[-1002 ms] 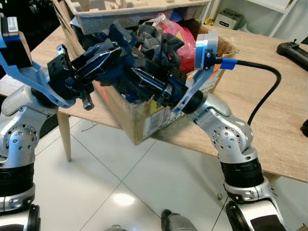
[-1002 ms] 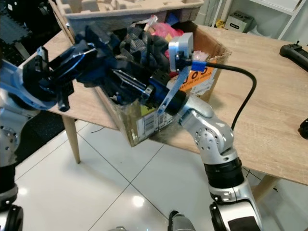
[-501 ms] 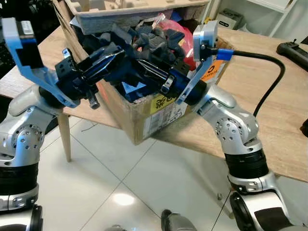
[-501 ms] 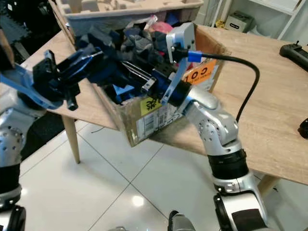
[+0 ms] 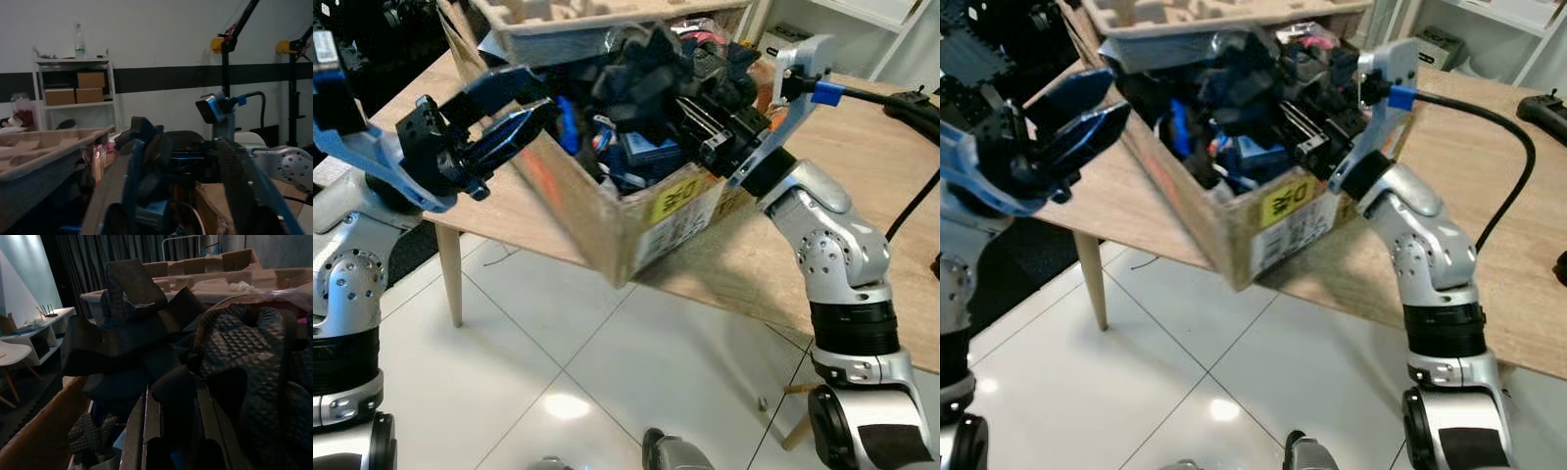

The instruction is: Picking trash to rubbish bin

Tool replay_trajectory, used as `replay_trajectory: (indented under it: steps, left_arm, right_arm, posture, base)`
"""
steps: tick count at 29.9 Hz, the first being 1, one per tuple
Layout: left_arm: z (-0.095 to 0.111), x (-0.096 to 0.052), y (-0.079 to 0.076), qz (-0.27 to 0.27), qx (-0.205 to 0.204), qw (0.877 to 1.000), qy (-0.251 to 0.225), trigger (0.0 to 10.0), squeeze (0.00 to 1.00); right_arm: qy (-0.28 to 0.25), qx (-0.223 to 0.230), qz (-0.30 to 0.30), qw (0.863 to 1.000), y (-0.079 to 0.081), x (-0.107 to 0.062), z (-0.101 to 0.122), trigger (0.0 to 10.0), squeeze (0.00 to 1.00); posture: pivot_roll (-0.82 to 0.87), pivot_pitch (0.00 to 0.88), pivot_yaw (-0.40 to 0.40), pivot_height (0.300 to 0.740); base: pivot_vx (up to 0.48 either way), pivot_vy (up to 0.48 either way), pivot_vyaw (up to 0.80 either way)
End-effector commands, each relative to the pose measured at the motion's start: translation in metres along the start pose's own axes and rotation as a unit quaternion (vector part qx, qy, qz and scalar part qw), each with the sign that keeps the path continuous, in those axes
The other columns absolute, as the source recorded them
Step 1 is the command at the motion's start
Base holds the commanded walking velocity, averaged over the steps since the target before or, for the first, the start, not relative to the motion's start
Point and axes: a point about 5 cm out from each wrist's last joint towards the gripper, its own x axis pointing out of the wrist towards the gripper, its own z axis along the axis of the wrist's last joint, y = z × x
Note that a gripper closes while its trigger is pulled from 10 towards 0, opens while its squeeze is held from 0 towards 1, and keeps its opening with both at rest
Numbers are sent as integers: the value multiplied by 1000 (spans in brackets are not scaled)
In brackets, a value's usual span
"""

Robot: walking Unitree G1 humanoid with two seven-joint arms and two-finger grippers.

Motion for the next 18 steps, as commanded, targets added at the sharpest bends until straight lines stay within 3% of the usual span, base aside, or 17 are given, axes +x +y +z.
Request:
replay_trajectory:
  steps: [1,3,4,5,17,18]
  left_arm:
    - [6,1,-1,-8,19,1000,0,10000,1000]
    - [6,0,-1,-7,22,1000,2,10000,1000]
    - [6,0,-1,-7,23,1000,1,10000,855]
    - [6,0,-2,-10,22,1000,4,10000,8]
    - [-2,7,-15,-55,3,998,14,10000,0]
    - [-3,9,-16,-58,3,998,16,10000,0]
  right_arm:
    - [39,1,-41,998,-13,-9,-13,0,0]
    - [45,-6,-45,998,-15,-10,-12,0,0]
    - [50,-9,-46,998,-16,-11,-12,0,0]
    - [58,-13,-46,997,-16,-11,-13,0,0]
    - [174,-14,12,985,-1,-14,-46,0,0]
    - [183,-13,16,983,1,-14,-48,2549,0]
  posture:
    - [-57,210,-7,740]
    - [-59,213,-7,740]
    - [-59,213,-7,740]
    - [-60,215,-8,740]
    - [-62,218,-11,740]
    - [-62,218,-11,740]
  base:
    - [0,0,0]
    - [0,0,0]
    - [0,0,0]
    - [0,0,0]
    - [0,0,0]
    - [0,0,0]
